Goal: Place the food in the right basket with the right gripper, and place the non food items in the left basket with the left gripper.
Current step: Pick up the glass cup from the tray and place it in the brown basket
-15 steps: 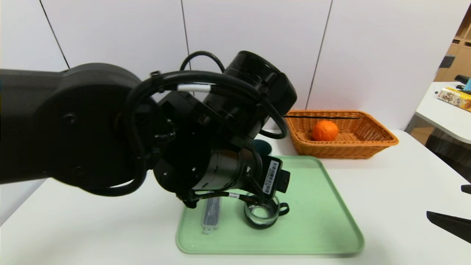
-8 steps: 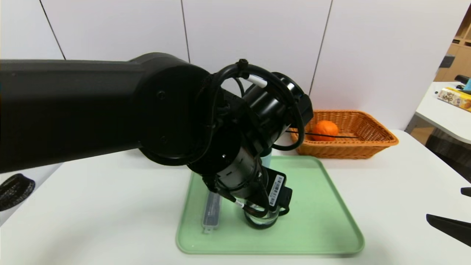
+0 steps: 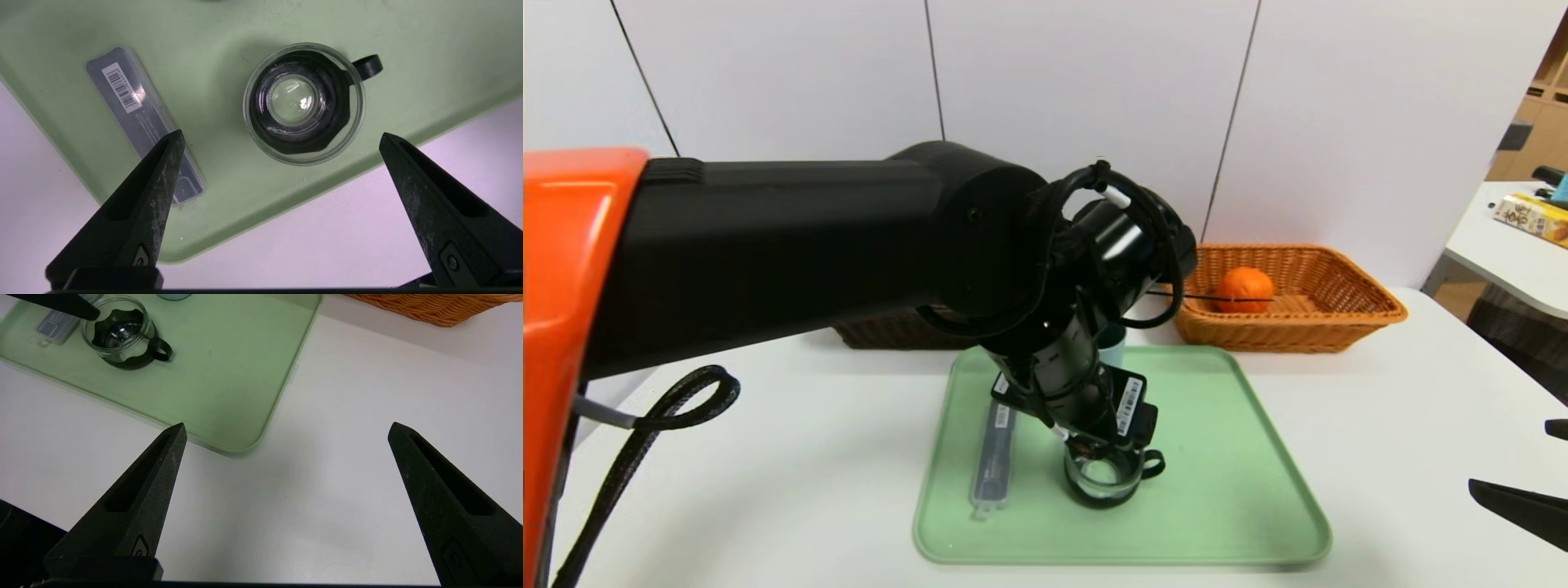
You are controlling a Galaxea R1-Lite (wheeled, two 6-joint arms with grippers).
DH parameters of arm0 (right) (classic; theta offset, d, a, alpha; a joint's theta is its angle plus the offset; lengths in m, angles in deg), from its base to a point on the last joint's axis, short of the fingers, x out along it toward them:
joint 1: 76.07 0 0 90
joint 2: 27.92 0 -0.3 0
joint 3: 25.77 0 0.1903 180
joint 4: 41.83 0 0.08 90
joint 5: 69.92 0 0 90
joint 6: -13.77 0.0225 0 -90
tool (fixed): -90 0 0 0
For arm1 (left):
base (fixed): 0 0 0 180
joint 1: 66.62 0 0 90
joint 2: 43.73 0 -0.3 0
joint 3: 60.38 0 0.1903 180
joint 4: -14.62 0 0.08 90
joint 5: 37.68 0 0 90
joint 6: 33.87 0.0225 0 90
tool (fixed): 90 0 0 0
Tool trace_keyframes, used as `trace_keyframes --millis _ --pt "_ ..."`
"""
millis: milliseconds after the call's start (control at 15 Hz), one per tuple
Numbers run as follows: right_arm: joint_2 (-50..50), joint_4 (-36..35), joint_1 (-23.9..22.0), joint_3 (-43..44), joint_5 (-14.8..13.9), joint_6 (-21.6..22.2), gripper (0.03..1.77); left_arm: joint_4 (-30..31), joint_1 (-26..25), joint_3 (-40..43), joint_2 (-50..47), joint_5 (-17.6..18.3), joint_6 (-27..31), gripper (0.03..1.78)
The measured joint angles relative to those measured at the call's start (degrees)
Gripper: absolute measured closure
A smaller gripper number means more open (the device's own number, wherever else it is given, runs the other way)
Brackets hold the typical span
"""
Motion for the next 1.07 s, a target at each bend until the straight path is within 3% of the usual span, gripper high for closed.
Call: trace_keyframes --millis 1067 --pt "0.6 0.0 0.0 -0.8 -0.1 -1.0 0.1 0.8 -2.1 -0.1 5.9 0.0 -2.8 0.12"
